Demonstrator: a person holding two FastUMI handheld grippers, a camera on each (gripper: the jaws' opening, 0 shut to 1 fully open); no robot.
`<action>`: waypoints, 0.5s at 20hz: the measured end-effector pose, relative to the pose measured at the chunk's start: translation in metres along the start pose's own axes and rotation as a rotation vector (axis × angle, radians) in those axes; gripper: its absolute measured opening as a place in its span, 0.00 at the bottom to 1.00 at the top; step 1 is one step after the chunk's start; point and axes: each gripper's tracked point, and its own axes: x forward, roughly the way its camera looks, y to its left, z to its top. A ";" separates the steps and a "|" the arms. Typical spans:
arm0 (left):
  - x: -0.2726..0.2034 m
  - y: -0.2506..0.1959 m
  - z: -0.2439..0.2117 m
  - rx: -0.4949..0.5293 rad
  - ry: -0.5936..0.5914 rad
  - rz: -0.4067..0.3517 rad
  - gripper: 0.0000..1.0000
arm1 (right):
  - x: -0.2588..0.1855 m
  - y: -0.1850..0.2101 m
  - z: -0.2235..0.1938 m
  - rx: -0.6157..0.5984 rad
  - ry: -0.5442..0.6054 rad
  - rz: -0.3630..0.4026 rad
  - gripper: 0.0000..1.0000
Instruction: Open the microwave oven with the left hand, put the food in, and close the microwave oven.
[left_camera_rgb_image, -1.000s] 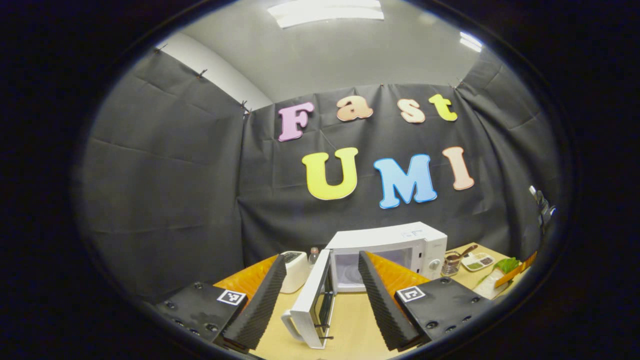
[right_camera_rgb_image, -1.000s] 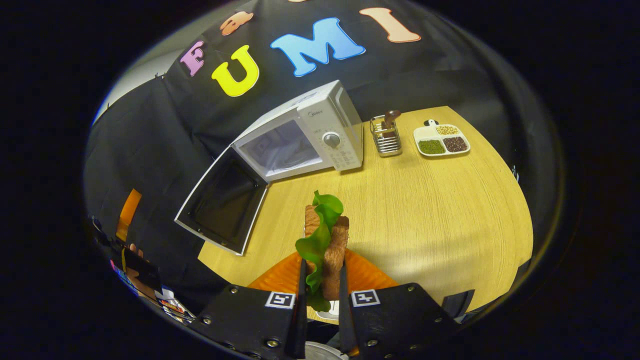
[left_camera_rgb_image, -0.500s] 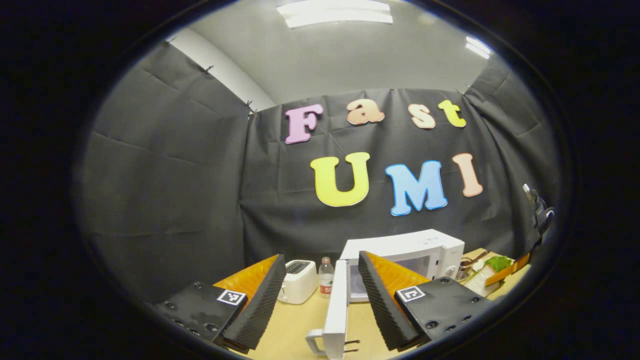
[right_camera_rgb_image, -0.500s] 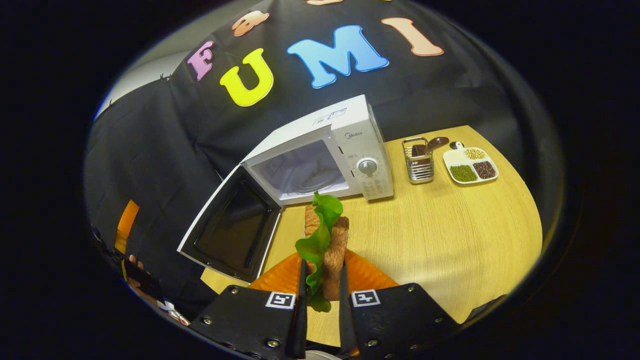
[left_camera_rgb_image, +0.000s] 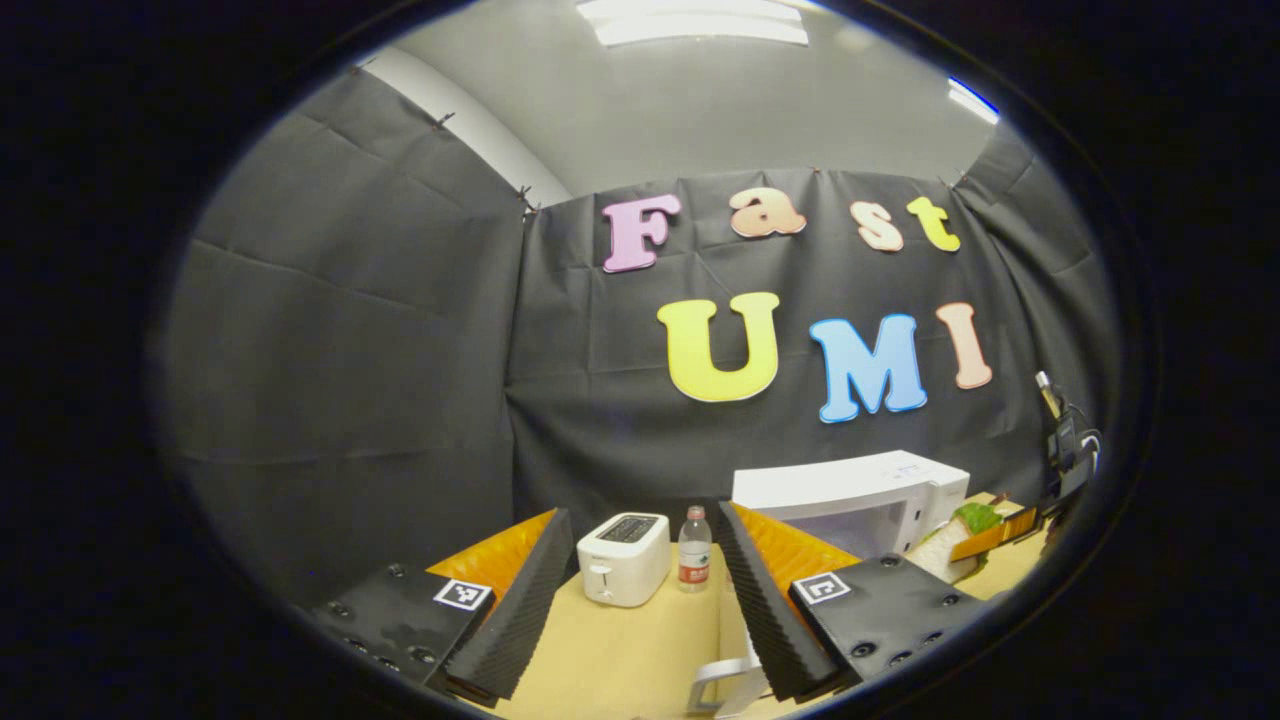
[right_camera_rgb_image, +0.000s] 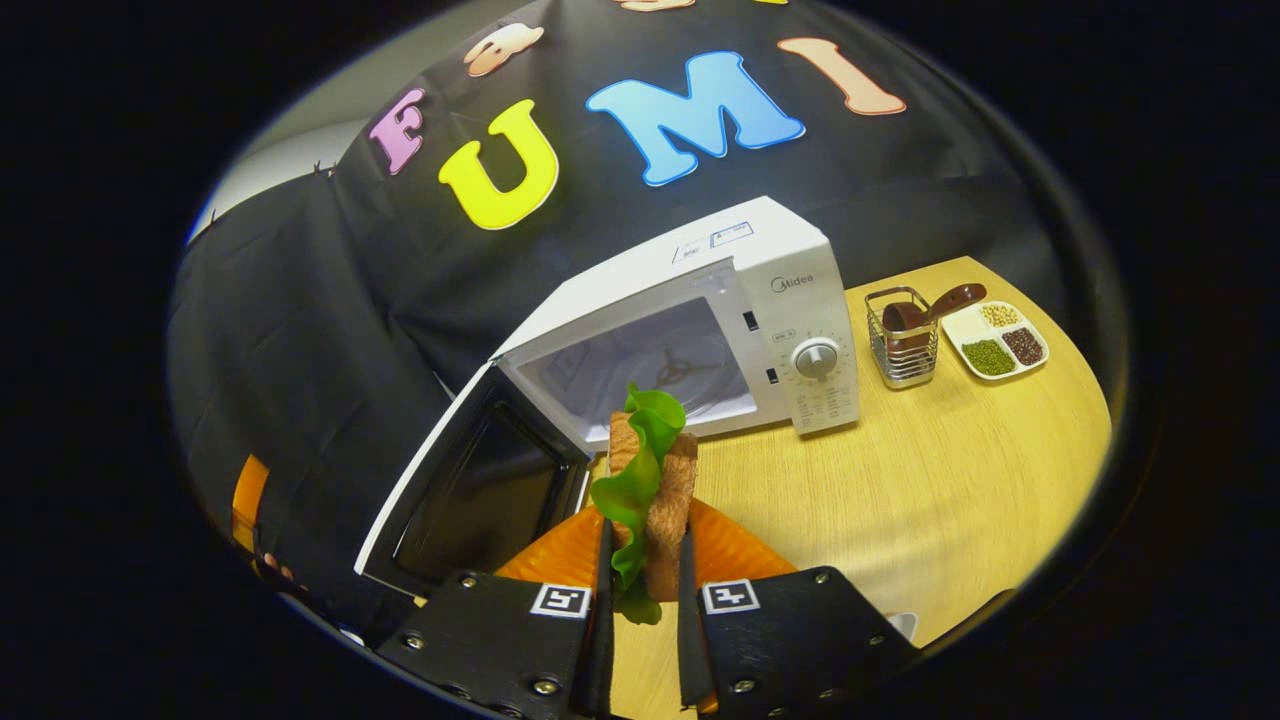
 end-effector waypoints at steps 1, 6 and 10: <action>0.002 0.007 -0.002 0.007 0.004 0.003 0.94 | 0.008 0.004 0.001 0.015 -0.013 -0.001 0.26; 0.017 0.040 -0.012 0.024 0.011 0.028 0.94 | 0.052 0.023 0.008 0.092 -0.075 -0.003 0.26; 0.028 0.064 -0.024 0.029 0.031 0.045 0.94 | 0.086 0.031 0.019 0.164 -0.143 -0.018 0.26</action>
